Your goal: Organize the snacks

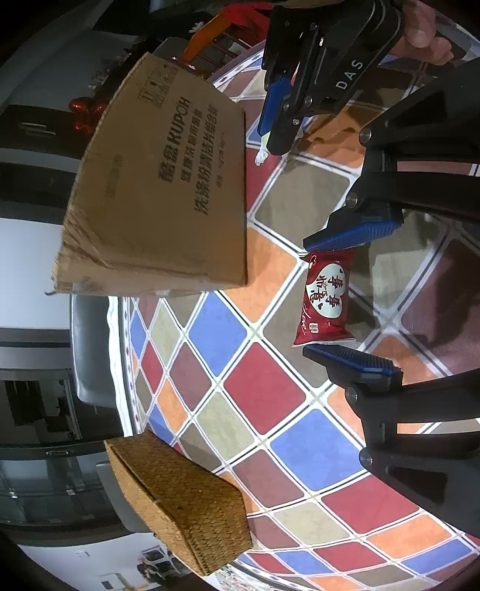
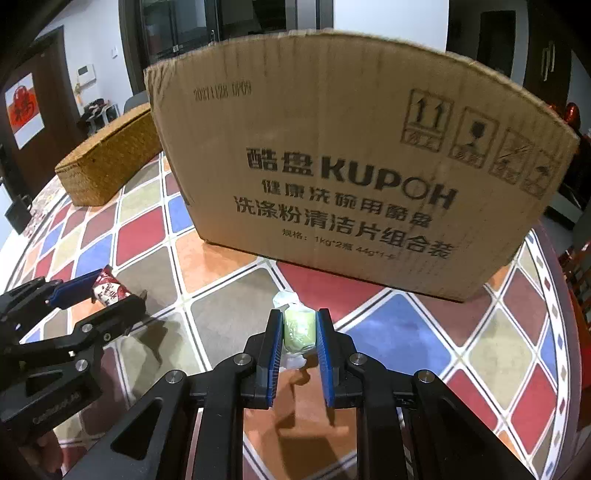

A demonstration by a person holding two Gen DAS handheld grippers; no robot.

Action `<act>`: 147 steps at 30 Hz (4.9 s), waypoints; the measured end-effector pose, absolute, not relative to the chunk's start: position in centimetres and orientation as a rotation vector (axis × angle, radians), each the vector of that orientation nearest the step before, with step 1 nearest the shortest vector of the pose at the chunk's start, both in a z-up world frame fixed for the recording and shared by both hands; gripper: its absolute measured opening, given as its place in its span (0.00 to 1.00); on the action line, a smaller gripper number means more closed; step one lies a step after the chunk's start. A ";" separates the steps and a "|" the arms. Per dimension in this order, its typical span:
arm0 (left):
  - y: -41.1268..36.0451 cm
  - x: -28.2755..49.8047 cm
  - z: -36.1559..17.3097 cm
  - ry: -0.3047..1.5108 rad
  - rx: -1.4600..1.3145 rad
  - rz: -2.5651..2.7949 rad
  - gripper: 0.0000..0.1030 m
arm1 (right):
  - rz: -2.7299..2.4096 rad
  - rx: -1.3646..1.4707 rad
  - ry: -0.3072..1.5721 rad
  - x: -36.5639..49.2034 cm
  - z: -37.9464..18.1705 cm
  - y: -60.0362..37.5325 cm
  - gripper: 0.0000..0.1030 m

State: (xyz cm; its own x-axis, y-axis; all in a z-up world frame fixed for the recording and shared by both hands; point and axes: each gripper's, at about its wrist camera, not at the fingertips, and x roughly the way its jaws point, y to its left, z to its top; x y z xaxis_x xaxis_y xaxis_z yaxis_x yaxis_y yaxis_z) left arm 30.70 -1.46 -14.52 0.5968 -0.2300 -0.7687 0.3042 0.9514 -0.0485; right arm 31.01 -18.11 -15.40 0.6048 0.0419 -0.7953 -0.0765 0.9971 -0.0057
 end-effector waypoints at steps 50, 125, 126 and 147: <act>-8.6 29.7 -0.1 0.692 0.136 -0.384 0.48 | 0.028 0.007 0.651 27.3 -0.1 -24.3 0.19; -8.2 35.7 1.2 0.627 0.113 -0.249 0.98 | -0.112 0.010 0.627 33.1 1.5 -26.5 0.79; -8.1 35.4 1.4 0.624 0.112 -0.247 0.99 | -0.115 0.012 0.624 32.8 1.7 -26.6 0.80; -5.5 28.4 3.7 0.590 0.098 -0.209 1.00 | -0.140 0.014 0.585 26.3 4.3 -25.1 0.83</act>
State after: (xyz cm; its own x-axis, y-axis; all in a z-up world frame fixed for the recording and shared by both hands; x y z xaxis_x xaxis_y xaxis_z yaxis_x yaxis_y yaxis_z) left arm 28.44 -5.46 3.71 0.8107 -0.1671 -0.5611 0.2230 0.9743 0.0320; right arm 26.28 -25.10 4.32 0.8245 -0.1276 -0.5512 0.1358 0.9904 -0.0261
